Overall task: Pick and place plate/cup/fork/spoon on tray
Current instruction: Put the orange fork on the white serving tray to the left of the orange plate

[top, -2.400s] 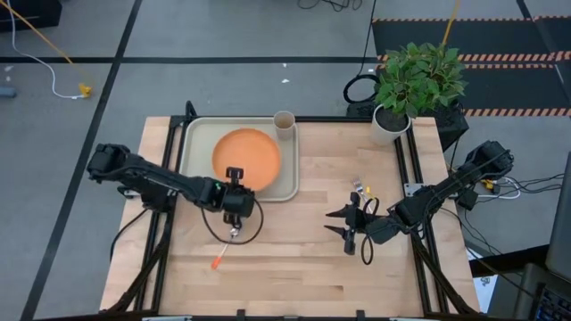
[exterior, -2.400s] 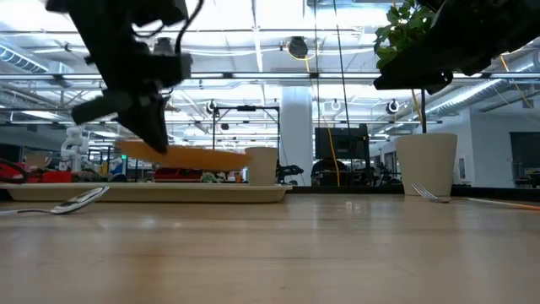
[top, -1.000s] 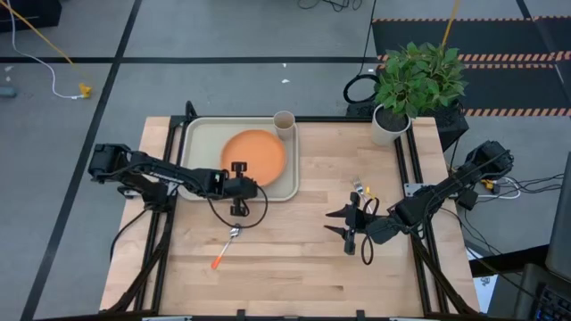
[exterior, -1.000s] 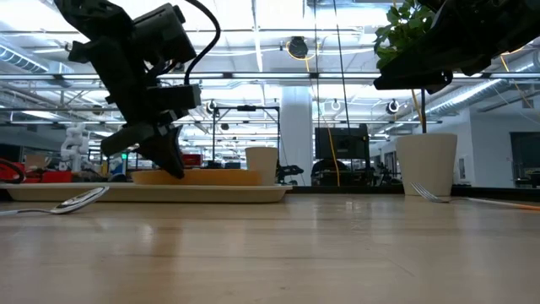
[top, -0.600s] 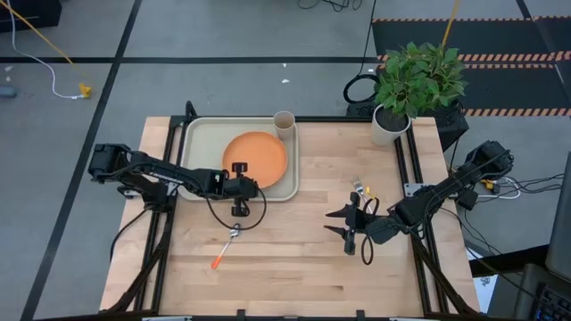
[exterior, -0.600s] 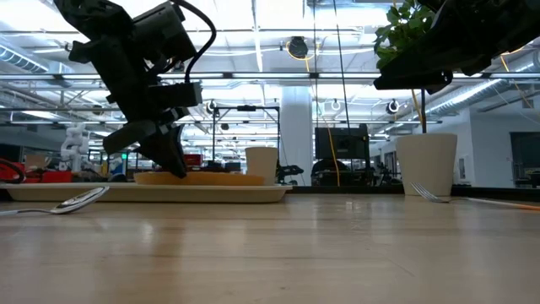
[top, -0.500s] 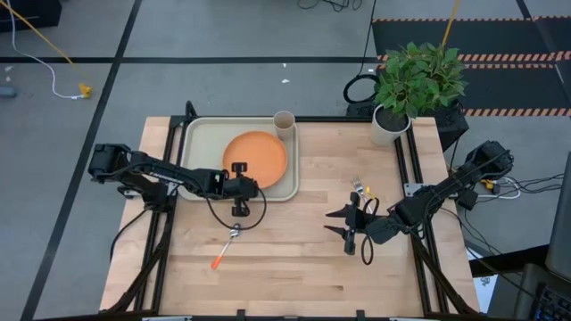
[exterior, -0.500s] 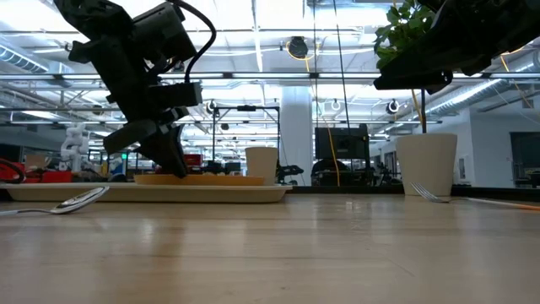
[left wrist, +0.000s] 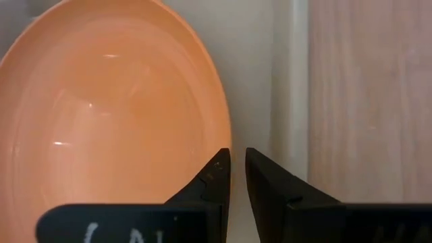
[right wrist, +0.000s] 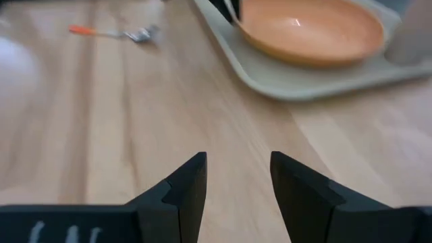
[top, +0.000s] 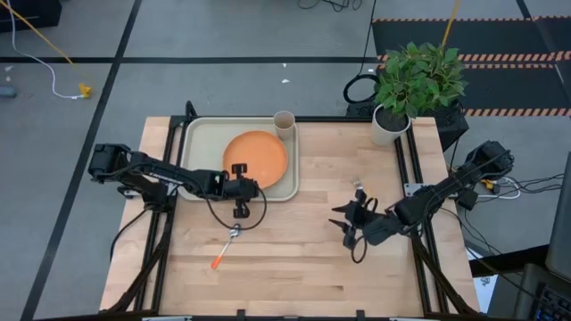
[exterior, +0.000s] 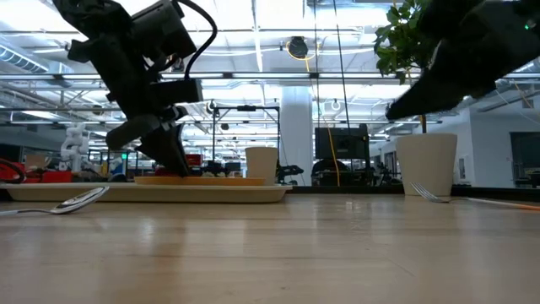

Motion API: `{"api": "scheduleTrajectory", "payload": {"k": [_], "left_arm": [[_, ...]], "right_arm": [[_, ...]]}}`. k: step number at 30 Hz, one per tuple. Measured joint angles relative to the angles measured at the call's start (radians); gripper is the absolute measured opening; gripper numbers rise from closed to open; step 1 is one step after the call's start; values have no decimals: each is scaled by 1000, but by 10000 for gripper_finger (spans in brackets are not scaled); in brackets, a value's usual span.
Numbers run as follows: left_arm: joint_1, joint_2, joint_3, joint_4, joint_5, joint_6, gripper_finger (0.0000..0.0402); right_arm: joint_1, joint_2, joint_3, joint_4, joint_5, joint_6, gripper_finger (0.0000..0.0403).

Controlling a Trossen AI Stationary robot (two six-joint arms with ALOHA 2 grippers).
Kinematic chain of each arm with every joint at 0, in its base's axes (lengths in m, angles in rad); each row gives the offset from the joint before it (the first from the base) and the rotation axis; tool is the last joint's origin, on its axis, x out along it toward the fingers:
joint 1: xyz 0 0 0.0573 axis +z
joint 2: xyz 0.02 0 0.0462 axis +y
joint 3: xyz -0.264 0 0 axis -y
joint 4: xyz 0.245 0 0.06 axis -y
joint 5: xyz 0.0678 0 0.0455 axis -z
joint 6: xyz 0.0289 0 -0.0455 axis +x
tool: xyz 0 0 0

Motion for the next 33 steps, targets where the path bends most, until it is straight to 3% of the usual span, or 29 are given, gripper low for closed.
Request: {"api": "scheduleTrajectory", "payload": {"k": [9, 17, 24, 33], "left_arm": [[-35, 0, 74, -77, 2, -43, 52], [-93, 0, 176, -135, 4, -89, 51], [-149, 0, 242, -194, 4, -124, 51], [-177, 0, 282, -212, 3, -120, 51]], "right_arm": [[-35, -71, 0, -360, -30, 324, 157], [-35, -148, 0, -475, -49, 476, 157], [-40, -188, 0, -708, -10, 667, 157], [-60, -189, 0, -1000, -137, 871, 157]]}}
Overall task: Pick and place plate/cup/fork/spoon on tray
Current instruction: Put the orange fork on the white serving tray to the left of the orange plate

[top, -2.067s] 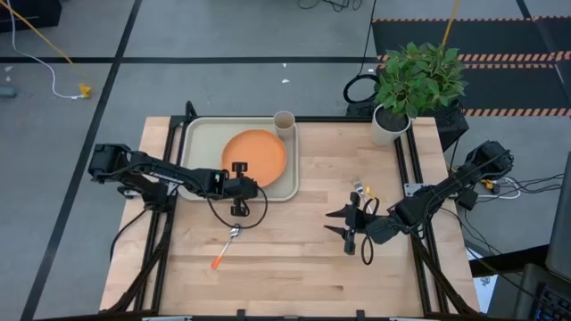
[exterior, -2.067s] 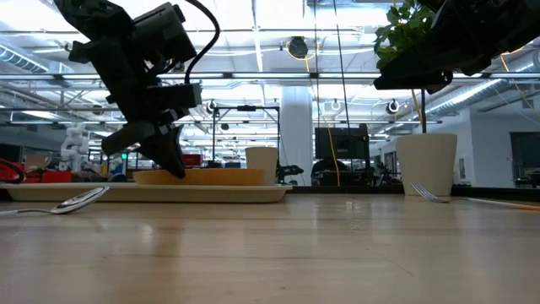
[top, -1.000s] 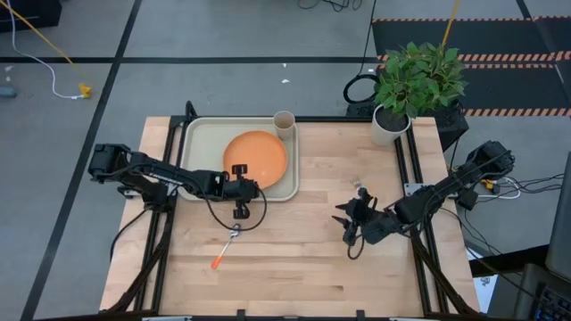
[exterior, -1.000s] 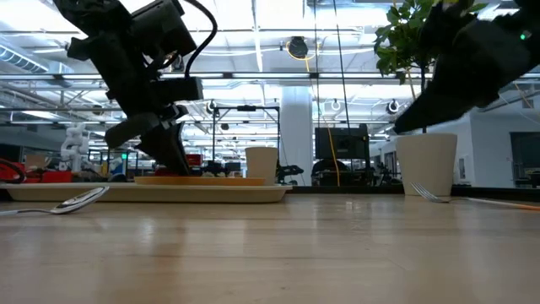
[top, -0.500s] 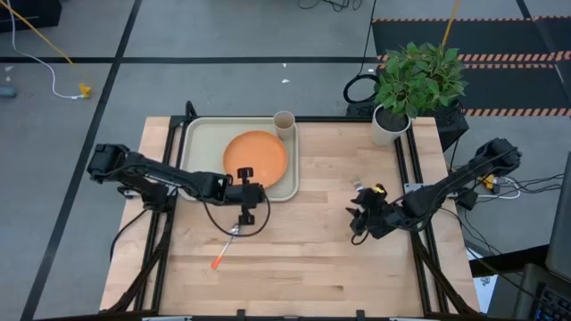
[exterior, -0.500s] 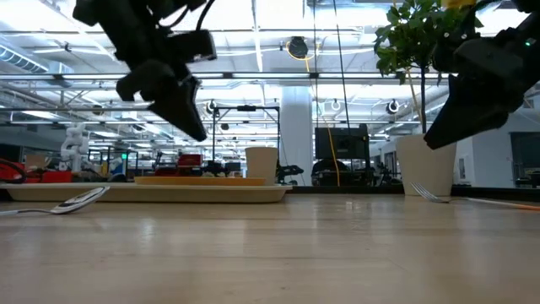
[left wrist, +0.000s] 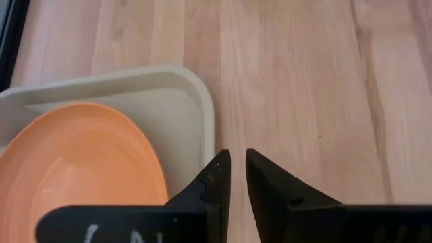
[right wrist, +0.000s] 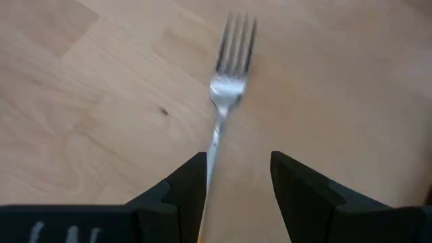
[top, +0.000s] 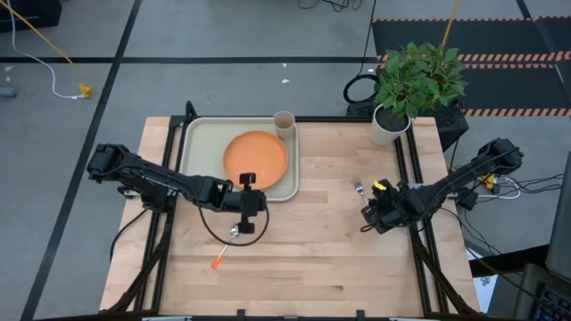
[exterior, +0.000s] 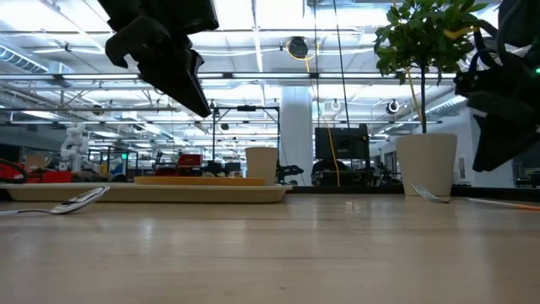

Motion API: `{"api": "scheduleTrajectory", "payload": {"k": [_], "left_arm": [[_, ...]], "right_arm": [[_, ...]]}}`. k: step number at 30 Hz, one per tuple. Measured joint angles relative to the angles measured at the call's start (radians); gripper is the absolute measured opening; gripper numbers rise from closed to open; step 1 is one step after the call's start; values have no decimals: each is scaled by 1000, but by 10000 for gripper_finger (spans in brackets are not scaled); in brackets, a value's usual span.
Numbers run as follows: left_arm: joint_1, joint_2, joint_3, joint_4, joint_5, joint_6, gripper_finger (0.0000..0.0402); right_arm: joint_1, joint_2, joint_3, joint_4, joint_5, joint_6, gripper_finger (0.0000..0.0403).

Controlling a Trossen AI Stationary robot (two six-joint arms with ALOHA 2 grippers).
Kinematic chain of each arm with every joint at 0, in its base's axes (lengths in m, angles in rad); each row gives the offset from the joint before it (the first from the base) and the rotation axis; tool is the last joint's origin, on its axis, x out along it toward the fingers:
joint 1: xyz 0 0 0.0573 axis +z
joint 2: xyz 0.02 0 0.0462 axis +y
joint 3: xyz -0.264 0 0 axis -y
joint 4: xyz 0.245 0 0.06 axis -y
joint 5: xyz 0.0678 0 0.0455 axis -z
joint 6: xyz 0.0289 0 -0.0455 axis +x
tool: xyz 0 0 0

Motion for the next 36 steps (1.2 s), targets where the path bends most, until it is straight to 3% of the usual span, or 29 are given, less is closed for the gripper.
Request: {"api": "scheduleTrajectory", "payload": {"k": [19, 36], "left_arm": [[1, 0, 0, -1, 0, -14, 51], [1, 0, 0, 10, -1, -13, 51]], "right_arm": [[-163, 89, 0, 186, -29, -148, 158], [-198, 251, 0, 262, -59, -268, 158]]}}
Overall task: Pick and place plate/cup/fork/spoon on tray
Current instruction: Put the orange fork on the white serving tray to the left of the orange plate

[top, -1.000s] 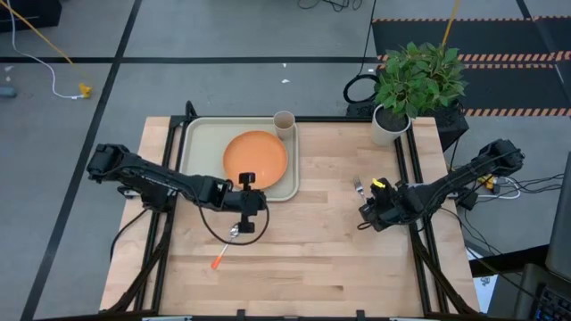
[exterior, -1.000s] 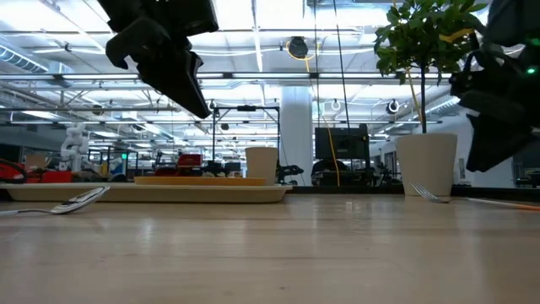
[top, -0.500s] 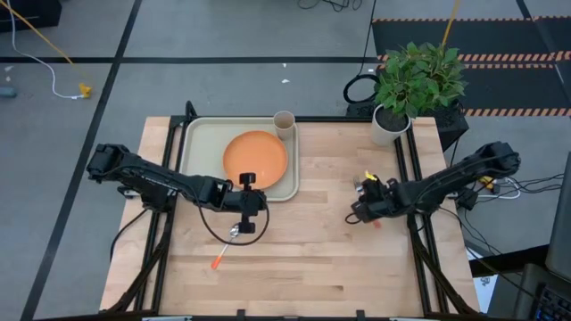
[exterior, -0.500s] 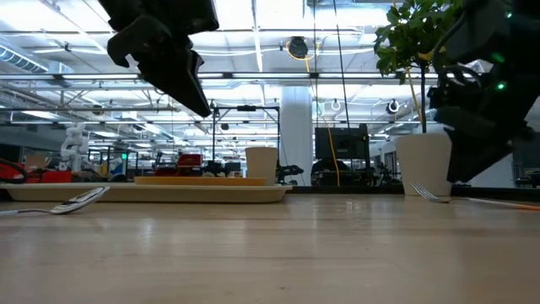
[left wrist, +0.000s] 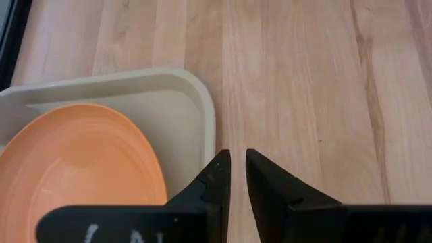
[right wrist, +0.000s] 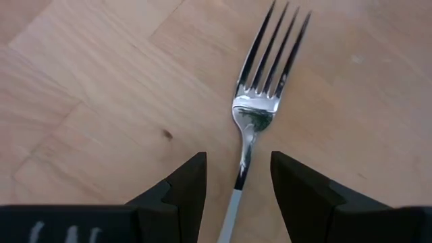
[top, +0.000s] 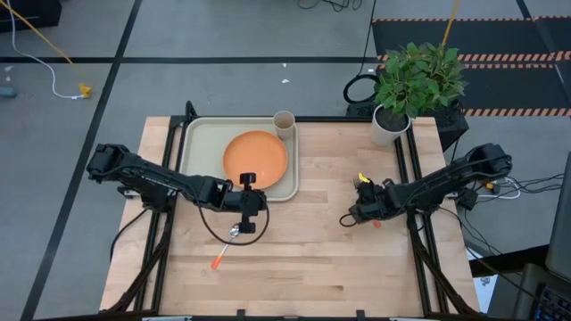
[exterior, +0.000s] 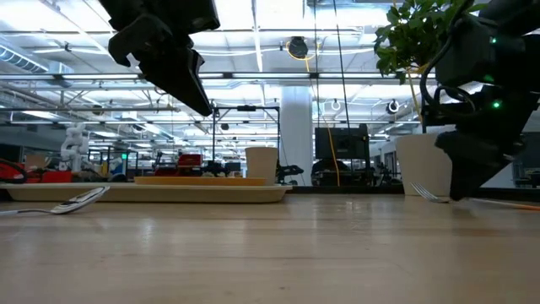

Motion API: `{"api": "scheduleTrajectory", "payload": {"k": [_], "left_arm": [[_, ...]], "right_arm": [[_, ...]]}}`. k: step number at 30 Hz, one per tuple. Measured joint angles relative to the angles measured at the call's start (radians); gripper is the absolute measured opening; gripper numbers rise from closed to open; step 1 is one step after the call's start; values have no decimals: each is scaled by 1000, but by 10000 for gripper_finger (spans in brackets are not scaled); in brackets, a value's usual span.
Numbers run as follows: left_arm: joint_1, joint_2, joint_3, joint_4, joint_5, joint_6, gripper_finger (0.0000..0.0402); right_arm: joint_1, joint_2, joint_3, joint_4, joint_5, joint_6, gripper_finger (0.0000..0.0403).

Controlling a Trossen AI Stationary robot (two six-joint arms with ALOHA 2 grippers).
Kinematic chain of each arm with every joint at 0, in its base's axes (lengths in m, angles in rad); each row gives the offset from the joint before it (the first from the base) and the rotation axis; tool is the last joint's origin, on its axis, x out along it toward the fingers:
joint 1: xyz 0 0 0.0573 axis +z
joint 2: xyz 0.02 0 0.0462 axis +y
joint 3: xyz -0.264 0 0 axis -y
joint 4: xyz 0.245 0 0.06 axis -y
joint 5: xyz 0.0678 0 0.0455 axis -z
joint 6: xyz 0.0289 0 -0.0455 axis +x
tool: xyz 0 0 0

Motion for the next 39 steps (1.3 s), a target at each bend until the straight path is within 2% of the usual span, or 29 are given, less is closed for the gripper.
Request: {"api": "scheduleTrajectory", "payload": {"k": [6, 10, 23, 31, 36, 39], "left_arm": [[0, 0, 0, 0, 0, -3, 51], [0, 0, 0, 6, 0, -4, 51], [0, 0, 0, 18, 0, -4, 51], [0, 0, 0, 67, -2, 16, 51], [0, 0, 0, 116, -2, 50, 51], [0, 0, 0, 171, -2, 56, 51]], "right_arm": [[-13, 21, 0, -3, -19, -8, 156], [-22, 21, 0, -2, -27, -7, 138], [-30, 21, 0, 5, -44, -10, 8], [-30, -7, 10, 71, -9, -81, 5], [-30, -71, 34, 125, 58, -147, 3], [-30, -117, 42, 218, 112, -217, 3]]}}
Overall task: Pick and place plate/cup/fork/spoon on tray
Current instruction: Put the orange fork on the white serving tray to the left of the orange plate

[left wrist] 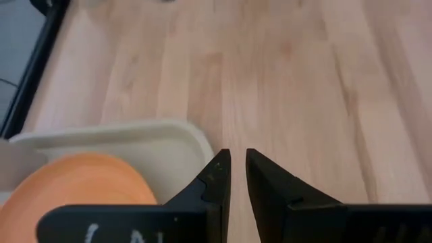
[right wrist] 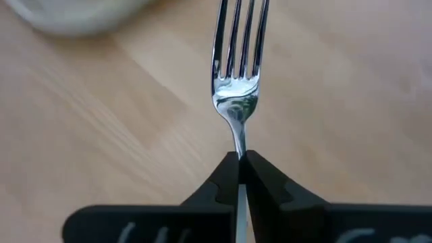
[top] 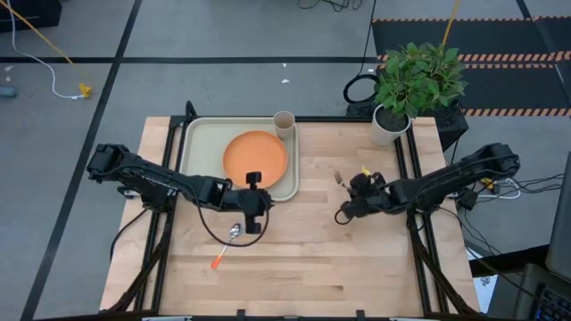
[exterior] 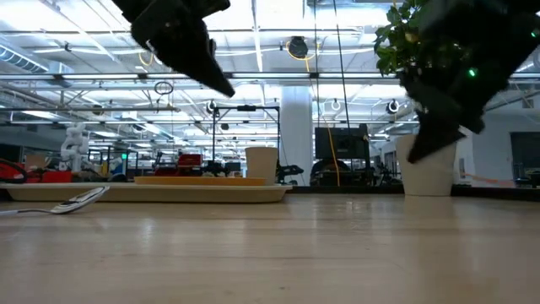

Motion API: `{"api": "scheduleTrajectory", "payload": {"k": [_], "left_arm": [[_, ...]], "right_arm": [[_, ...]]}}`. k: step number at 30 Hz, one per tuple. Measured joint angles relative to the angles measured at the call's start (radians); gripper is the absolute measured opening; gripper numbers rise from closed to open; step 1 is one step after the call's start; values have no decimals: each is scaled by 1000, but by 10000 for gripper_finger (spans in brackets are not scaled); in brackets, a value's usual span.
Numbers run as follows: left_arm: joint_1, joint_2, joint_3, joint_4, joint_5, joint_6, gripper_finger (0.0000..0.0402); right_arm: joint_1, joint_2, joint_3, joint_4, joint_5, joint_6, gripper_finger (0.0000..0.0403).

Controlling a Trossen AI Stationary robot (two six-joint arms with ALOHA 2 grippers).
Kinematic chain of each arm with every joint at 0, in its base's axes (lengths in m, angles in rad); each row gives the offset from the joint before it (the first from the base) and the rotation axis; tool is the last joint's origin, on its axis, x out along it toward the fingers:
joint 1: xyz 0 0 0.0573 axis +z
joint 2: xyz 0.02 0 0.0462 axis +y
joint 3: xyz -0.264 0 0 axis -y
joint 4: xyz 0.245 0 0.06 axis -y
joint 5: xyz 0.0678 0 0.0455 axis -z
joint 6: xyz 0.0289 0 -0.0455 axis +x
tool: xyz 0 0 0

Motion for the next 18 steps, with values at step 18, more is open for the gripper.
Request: {"api": "scheduleTrajectory", "payload": {"k": [18], "left_arm": [[0, 0, 0, 325, -89, 0, 175]], "right_arm": [[-2, -50, 1, 1023, 136, -729, 1]]}}
